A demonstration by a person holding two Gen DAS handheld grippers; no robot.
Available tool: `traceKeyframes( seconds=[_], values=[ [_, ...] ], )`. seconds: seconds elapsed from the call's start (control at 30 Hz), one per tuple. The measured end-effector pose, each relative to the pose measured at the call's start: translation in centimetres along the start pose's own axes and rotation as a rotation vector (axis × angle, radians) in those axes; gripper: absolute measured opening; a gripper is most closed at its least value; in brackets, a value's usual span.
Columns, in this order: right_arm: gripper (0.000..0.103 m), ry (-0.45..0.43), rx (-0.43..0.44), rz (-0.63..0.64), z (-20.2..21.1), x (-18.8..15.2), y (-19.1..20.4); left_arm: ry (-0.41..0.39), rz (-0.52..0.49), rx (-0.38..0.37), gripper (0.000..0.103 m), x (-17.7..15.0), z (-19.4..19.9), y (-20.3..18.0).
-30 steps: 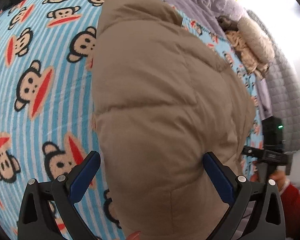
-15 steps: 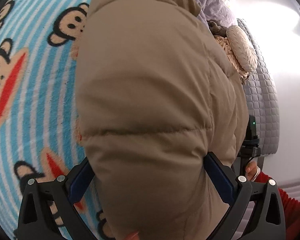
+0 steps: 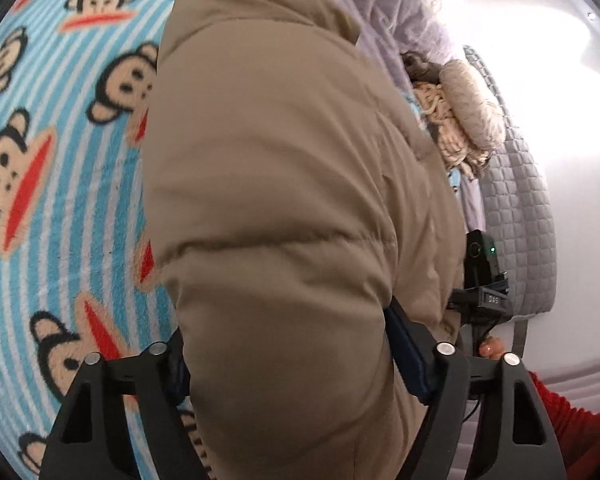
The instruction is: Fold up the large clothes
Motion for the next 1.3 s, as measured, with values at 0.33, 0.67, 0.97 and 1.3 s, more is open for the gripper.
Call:
traceKeyframes(
  seconds=[0.33,0.67,0.97,1.3],
  values=[
    [0.066,-0.019,0.053,0.098,-4.3,2.5,7.8,-0.128,-0.056,0.005,0.078,4.1,8.1,0.2],
    [0.066,-0.022,0.034,0.111,-15.8,10.3,10.0,-0.163,-0.020,0.098,0.078,13.4,10.1,10.5],
    [0.080,-0.080,0.013,0.037,-19.5,13.6,6.6,-0.162,0.051,0.076,0.093,14.1,6.6,16.9],
    [0.081,-0.258,-0.331,0.177,-10.6,8.8,11.7,-0.375,-0.059,0.317,0.077,13.4,16.6,13.4]
  ],
)
Point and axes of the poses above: each gripper's, at about its wrist camera, not at the fingertips, and z roughly against the way its jaws point, y to its left, x to its top, the point moved 7 cm from there along -z, roughly the way its jaws point, and after that the axes turned 9 degrees about x, right-handed, at the moved point
